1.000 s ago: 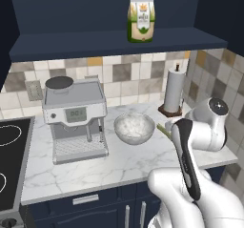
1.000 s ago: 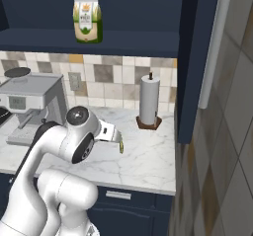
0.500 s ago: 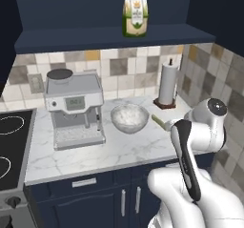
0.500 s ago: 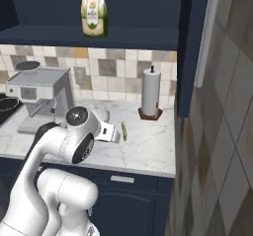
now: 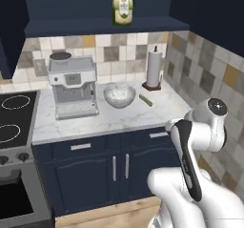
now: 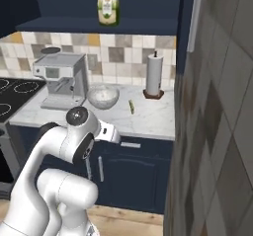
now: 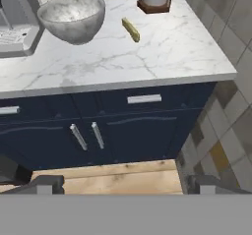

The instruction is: Pick the egg and butter from the fridge and place them by the bowl for mixing.

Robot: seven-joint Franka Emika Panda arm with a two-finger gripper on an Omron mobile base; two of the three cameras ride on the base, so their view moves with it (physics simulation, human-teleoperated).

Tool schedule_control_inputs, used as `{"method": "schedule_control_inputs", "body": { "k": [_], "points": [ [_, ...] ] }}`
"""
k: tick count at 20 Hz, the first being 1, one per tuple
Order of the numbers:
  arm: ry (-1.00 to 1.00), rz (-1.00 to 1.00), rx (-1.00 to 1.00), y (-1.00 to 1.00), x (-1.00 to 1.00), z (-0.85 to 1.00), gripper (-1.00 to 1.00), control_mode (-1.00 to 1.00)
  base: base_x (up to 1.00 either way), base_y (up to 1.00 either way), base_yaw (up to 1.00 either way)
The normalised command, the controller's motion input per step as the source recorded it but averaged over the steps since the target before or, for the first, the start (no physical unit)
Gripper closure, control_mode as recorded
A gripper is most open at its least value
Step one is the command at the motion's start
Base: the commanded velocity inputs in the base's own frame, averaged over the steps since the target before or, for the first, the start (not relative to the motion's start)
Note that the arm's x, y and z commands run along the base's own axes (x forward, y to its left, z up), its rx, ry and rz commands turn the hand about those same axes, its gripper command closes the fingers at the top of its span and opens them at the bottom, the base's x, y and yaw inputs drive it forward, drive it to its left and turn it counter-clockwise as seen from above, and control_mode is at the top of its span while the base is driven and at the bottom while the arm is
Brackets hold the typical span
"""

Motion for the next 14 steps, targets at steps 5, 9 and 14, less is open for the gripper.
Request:
{"method": "schedule_control_inputs", "body": {
  "k": [5, 9, 14],
  "points": [
    [0.00, 0.00, 0.00, 0.00, 0.00, 0.00, -1.00, 1.00, -0.86, 0.16, 0.01],
    [0.00, 0.00, 0.00, 0.00, 0.00, 0.00, -1.00, 1.00, -0.80, 0.23, 0.07],
    [0.00, 0.00, 0.00, 0.00, 0.00, 0.00, -1.00, 1.00, -0.74, 0.25, 0.13]
  ]
}}
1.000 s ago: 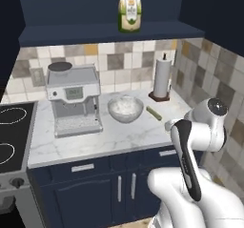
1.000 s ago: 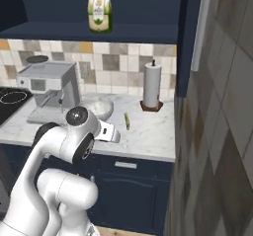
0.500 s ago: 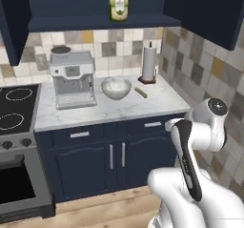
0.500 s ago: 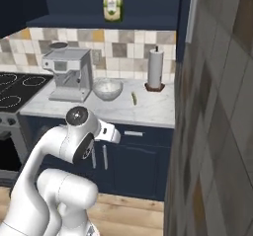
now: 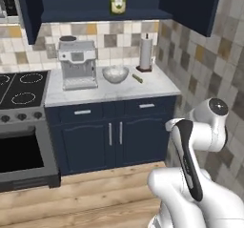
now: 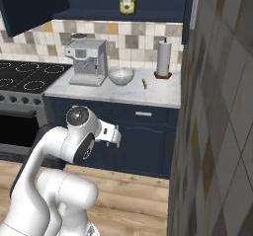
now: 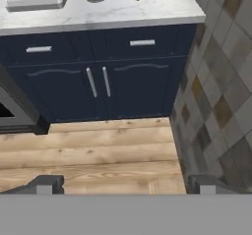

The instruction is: Pick the egg and butter from the fridge and place them by the bowl for mixing.

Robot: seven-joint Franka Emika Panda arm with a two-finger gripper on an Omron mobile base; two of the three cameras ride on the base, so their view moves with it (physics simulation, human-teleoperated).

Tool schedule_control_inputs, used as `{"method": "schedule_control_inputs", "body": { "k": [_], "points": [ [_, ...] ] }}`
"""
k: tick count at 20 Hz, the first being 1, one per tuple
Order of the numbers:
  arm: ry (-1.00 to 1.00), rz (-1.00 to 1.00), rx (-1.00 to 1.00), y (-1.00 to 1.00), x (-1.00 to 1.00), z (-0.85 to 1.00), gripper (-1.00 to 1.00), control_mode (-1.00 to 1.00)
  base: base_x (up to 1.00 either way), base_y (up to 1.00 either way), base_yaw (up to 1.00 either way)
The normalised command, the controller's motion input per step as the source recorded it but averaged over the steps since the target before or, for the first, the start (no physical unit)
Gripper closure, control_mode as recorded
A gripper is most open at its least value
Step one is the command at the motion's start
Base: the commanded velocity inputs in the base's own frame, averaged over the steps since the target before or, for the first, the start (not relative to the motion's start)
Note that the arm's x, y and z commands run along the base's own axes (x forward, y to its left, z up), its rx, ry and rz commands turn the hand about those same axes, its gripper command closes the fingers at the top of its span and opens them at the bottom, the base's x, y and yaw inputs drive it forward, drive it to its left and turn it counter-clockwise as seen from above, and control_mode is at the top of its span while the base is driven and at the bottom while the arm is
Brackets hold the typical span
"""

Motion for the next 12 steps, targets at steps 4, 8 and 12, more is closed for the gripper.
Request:
{"method": "schedule_control_inputs", "body": {
  "k": [4, 8, 12],
  "points": [
    [0.00, 0.00, 0.00, 0.00, 0.00, 0.00, -1.00, 1.00, -0.66, 0.21, 0.28],
    [0.00, 0.00, 0.00, 0.00, 0.00, 0.00, -1.00, 1.00, -0.64, 0.10, 0.37],
    [0.00, 0.00, 0.00, 0.00, 0.00, 0.00, -1.00, 1.00, -0.57, 0.08, 0.50]
  ]
}}
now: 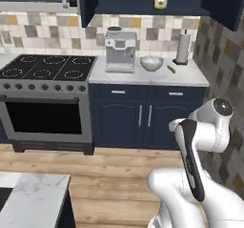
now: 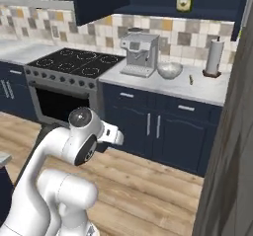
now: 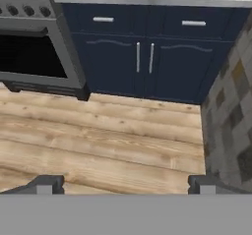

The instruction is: Pick the egg and butter from the fridge and place them by the bowl for mixing.

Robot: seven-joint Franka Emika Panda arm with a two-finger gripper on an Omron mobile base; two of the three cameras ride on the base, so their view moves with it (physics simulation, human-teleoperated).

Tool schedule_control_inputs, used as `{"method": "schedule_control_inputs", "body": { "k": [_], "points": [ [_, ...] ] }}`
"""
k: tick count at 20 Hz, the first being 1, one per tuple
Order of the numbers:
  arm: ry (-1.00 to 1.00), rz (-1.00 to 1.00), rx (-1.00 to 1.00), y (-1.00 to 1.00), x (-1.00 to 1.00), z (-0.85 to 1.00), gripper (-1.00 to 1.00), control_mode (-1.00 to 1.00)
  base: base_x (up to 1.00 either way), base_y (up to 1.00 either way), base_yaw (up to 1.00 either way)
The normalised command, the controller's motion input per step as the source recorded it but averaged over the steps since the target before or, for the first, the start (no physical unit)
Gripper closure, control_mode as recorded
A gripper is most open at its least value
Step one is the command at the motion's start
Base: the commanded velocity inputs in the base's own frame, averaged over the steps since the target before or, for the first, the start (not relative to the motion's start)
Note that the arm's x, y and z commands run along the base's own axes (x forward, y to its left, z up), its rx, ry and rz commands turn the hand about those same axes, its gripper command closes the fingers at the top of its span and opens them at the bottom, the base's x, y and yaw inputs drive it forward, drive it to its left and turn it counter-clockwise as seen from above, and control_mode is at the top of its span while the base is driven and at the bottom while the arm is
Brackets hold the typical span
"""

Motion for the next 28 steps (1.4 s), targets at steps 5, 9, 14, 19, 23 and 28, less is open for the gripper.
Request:
{"method": "schedule_control_inputs", "body": {
  "k": [5, 9, 14, 19, 23, 28],
  "points": [
    [0.00, 0.00, 0.00, 0.00, 0.00, 0.00, -1.00, 1.00, -0.24, 0.01, 0.92],
    [0.00, 0.00, 0.00, 0.00, 0.00, 0.00, -1.00, 1.00, -0.09, 0.00, 1.00],
    [0.00, 0.00, 0.00, 0.00, 0.00, 0.00, -1.00, 1.00, -0.12, 0.24, 0.92],
    [0.00, 0.00, 0.00, 0.00, 0.00, 0.00, -1.00, 1.00, -0.23, 0.54, 0.71],
    [0.00, 0.00, 0.00, 0.00, 0.00, 0.00, -1.00, 1.00, -0.22, 0.65, 0.59],
    [0.00, 0.00, 0.00, 0.00, 0.00, 0.00, -1.00, 1.00, -0.13, 0.81, 0.35]
  ]
}}
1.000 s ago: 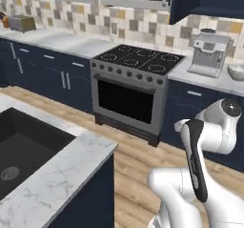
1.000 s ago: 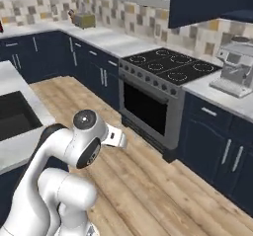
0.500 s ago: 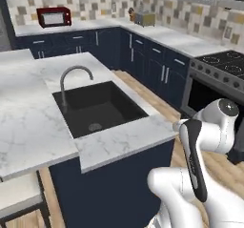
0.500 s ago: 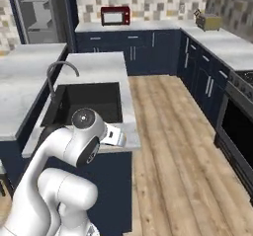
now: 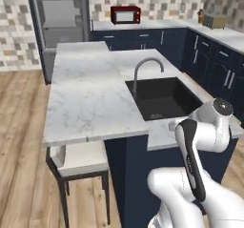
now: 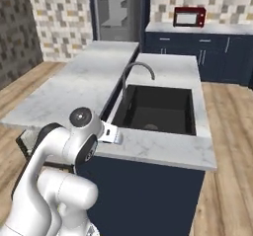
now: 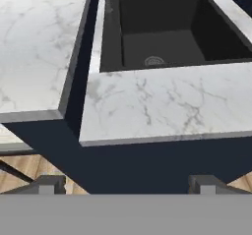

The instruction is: Pick the egg and butter from the fridge and place them by the bowl for mixing.

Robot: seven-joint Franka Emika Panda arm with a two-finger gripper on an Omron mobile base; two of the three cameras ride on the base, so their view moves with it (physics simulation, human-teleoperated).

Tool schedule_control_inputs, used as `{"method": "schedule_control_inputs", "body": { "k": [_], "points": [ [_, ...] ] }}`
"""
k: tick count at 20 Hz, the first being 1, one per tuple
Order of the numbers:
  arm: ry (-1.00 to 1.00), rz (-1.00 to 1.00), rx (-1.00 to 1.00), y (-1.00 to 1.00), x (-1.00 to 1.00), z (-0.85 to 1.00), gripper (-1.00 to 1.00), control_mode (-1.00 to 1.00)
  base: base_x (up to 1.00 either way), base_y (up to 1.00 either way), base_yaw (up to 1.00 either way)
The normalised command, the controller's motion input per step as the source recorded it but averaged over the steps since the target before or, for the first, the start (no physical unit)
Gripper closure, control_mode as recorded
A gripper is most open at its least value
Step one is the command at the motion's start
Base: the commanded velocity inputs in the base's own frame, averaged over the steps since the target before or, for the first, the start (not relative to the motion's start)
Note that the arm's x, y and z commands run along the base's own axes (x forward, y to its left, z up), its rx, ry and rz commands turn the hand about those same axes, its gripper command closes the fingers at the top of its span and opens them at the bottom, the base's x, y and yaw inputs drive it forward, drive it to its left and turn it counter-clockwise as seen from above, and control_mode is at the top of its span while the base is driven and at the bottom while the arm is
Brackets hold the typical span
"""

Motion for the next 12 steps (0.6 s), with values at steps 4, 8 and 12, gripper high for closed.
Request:
{"method": "schedule_control_inputs", "body": {
  "k": [4, 8, 12],
  "points": [
    [0.00, 0.00, 0.00, 0.00, 0.00, 0.00, -1.00, 1.00, -0.06, 0.90, 0.20],
    [0.00, 0.00, 0.00, 0.00, 0.00, 0.00, -1.00, 1.00, 0.00, 0.94, 0.02],
    [0.00, 0.00, 0.00, 0.00, 0.00, 0.00, -1.00, 1.00, 0.06, 0.93, 0.00]
  ]
}}
